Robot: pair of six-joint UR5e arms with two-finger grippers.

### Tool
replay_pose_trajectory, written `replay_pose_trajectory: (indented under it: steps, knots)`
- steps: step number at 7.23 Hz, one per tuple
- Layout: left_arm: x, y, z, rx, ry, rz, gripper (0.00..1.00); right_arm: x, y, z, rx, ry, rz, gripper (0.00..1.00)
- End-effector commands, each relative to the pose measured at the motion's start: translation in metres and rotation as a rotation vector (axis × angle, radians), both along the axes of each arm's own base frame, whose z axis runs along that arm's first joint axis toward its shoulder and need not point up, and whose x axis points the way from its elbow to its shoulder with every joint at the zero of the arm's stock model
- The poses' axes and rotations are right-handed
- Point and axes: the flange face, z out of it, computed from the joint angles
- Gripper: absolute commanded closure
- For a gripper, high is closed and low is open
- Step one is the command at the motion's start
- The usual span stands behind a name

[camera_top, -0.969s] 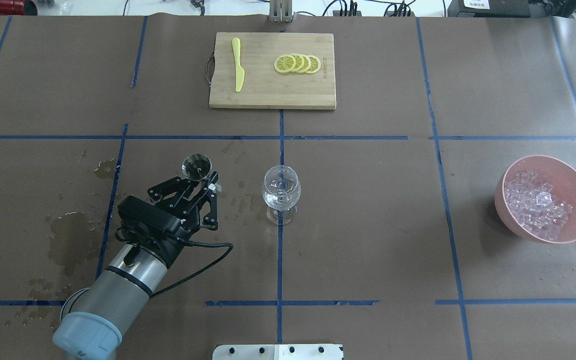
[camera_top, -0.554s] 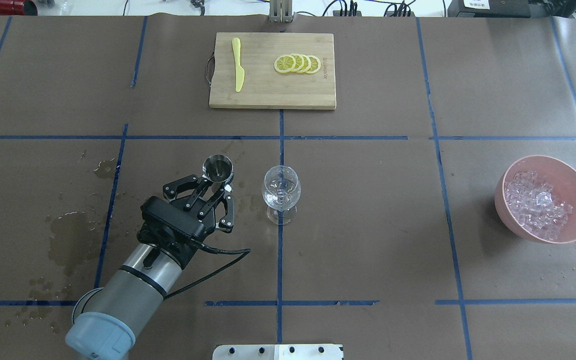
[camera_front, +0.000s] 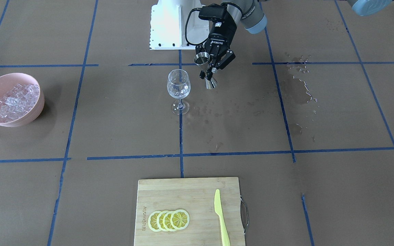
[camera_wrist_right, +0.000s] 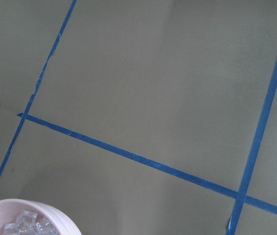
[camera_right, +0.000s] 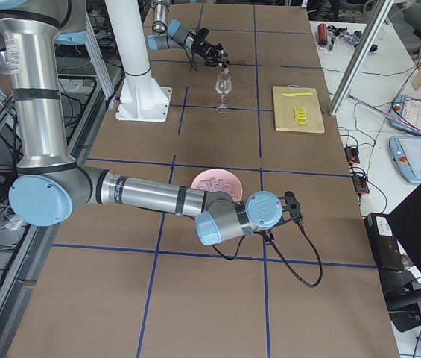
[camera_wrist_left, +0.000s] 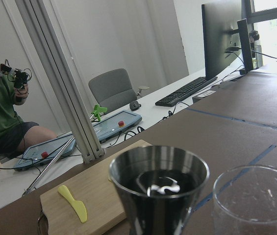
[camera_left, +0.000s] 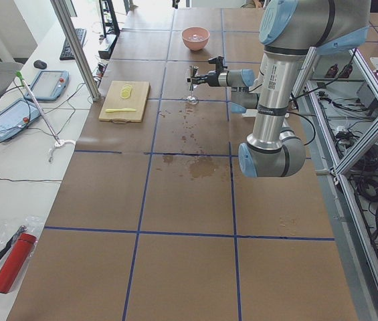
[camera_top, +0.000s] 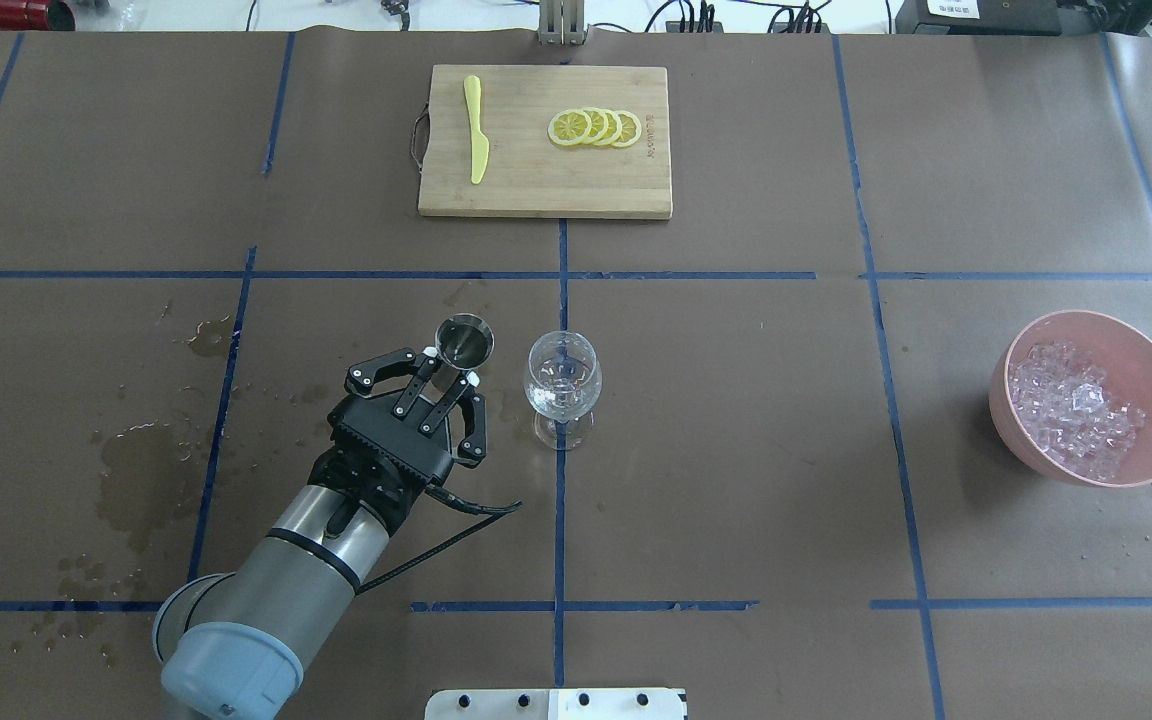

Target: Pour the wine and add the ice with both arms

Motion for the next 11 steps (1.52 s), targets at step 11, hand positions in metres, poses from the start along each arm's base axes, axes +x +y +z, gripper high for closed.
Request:
replay_pose_trajectory:
  steps: [11]
  knots:
    - [0.009, -0.026, -0.045, 0.189, -0.753, -0.004, 1.0, 0.003, 0.001, -0.01, 0.019, -0.002, 0.006, 0.0]
